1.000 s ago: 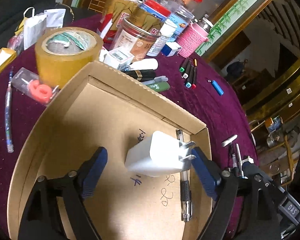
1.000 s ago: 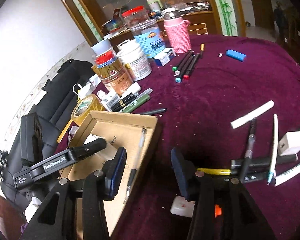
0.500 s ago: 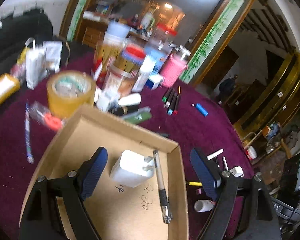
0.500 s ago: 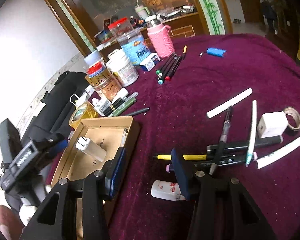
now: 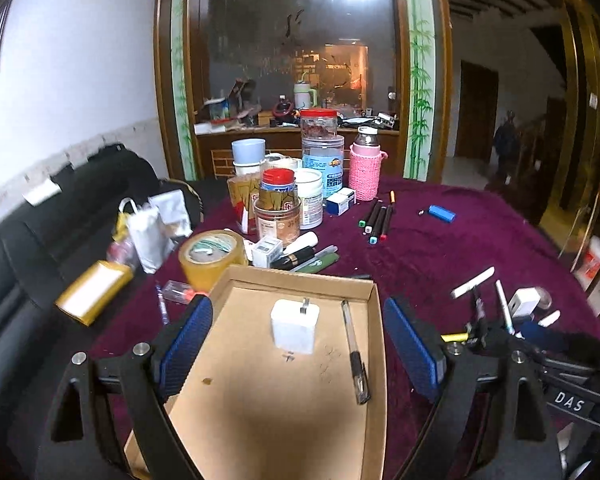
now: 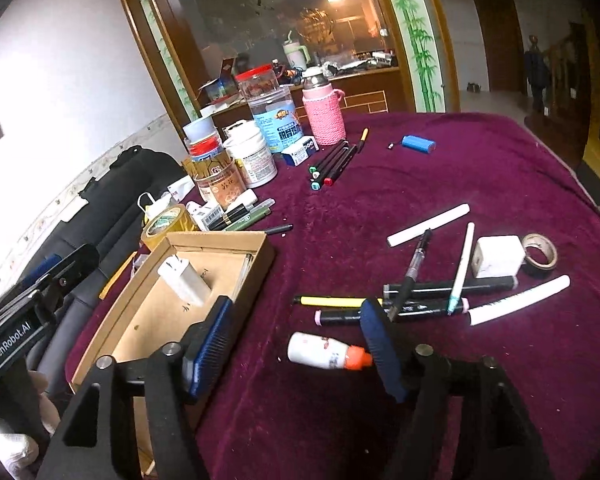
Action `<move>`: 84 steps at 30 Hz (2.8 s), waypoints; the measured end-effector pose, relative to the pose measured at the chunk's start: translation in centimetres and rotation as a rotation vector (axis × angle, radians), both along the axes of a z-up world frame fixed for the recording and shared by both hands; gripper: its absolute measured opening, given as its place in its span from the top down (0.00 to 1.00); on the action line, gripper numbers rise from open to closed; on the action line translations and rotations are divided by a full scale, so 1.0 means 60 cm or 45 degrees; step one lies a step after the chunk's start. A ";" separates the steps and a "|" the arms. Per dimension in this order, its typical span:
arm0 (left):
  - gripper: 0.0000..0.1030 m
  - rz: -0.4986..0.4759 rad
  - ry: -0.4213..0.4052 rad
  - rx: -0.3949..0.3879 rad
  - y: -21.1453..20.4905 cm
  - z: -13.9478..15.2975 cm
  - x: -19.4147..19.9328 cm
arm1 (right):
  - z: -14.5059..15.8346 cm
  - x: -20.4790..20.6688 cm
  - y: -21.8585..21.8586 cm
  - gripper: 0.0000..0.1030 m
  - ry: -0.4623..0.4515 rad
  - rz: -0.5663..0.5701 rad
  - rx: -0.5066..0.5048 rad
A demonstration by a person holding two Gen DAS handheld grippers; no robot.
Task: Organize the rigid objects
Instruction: 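Move the left gripper back to the pens and grasp a black ballpoint pen, then lift the black ballpoint pen upright with the left gripper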
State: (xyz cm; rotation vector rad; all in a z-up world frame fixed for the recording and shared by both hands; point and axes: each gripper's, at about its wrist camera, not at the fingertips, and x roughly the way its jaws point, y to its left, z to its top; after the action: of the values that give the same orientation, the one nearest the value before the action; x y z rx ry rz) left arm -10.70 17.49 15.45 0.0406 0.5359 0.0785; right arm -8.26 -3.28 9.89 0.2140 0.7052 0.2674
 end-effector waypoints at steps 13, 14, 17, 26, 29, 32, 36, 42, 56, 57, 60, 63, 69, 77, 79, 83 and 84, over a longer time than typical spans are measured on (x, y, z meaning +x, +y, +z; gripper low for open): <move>0.15 -0.039 0.023 0.119 -0.071 -0.005 -0.026 | -0.015 -0.030 -0.073 0.28 0.002 -0.082 0.029; 0.15 -0.045 0.029 0.125 -0.076 -0.007 -0.024 | -0.017 -0.030 -0.079 0.28 0.005 -0.088 0.032; 0.15 -0.062 0.050 0.146 -0.092 -0.013 -0.018 | -0.024 -0.025 -0.105 0.28 0.016 -0.118 0.042; 0.16 -0.153 0.231 0.099 -0.127 -0.052 0.031 | -0.019 0.004 -0.190 0.28 0.013 -0.231 -0.013; 0.16 -0.199 0.325 0.015 -0.136 -0.070 0.059 | 0.001 0.023 -0.220 0.22 -0.034 -0.329 -0.131; 0.16 -0.226 0.408 -0.071 -0.145 -0.086 0.088 | 0.016 0.035 -0.245 0.01 -0.164 -0.480 -0.270; 0.16 -0.257 0.474 -0.086 -0.171 -0.104 0.121 | 0.008 0.066 -0.290 0.01 -0.147 -0.555 -0.219; 0.16 -0.329 0.566 -0.062 -0.228 -0.131 0.169 | -0.062 0.093 -0.362 0.01 0.006 -0.592 0.008; 0.21 -0.420 0.655 0.007 -0.356 -0.210 0.275 | -0.084 0.102 -0.378 0.01 0.078 -0.556 0.171; 0.33 -0.427 0.643 0.014 -0.360 -0.209 0.277 | -0.084 0.101 -0.378 0.01 0.077 -0.556 0.172; 0.54 -0.462 0.648 0.026 -0.370 -0.215 0.281 | -0.085 0.102 -0.377 0.01 0.081 -0.550 0.168; 0.62 -0.479 0.645 0.054 -0.380 -0.225 0.285 | -0.086 0.106 -0.374 0.01 0.092 -0.543 0.162; 0.91 -0.515 0.606 0.029 -0.385 -0.219 0.281 | -0.088 0.109 -0.374 0.01 0.097 -0.566 0.135; 0.90 -0.558 0.484 -0.057 -0.357 -0.154 0.232 | -0.098 0.113 -0.380 0.02 0.123 -0.586 0.116; 0.90 -0.576 0.468 -0.100 -0.342 -0.138 0.211 | -0.100 0.112 -0.385 0.02 0.128 -0.607 0.107; 0.90 -0.577 0.425 -0.178 -0.311 -0.109 0.165 | -0.106 0.116 -0.392 0.02 0.145 -0.642 0.088; 0.90 -0.574 0.407 -0.197 -0.300 -0.100 0.148 | -0.108 0.117 -0.393 0.02 0.147 -0.651 0.077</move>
State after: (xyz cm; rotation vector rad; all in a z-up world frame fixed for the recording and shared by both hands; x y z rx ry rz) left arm -1.85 -0.51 9.44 0.0225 0.8384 -0.4156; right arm -1.25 -26.86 3.42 0.4600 0.7326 -0.2140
